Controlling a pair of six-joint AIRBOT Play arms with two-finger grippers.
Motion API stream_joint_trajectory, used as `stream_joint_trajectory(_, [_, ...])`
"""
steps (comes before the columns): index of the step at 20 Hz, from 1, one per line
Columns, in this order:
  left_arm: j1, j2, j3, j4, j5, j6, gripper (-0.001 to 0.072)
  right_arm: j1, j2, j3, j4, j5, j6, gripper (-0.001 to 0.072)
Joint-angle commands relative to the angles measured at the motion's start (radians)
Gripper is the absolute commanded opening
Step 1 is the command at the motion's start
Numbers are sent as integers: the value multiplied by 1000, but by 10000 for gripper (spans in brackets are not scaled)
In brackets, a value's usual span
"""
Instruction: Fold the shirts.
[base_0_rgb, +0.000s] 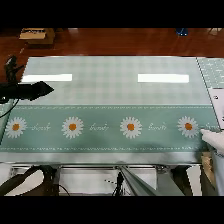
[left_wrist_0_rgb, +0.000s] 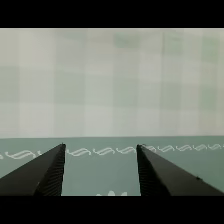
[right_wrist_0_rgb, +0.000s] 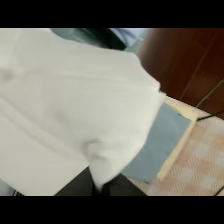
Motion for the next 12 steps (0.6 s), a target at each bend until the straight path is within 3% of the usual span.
stream_joint_trajectory(1, [64,-9,3,0,31,10,539,-116,1,-34,-100,-13,-1,18])
stream_joint_trajectory(5, [170,-9,34,0,32,10,538,-218,35,-126,-159,-15,-42,19])
stream_joint_trajectory(8, [251,-9,96,0,32,10,538,-225,94,-175,-288,-48,-50,21])
stream_joint_trajectory(9, [275,-9,119,0,33,10,538,-225,103,-181,-317,-62,-59,90])
stream_joint_trajectory(11, [304,-9,153,0,32,10,538,-225,101,-182,-331,-78,-91,431])
stream_joint_trajectory(12, [305,-9,155,0,32,10,538,-225,101,-182,-332,-85,-120,479])
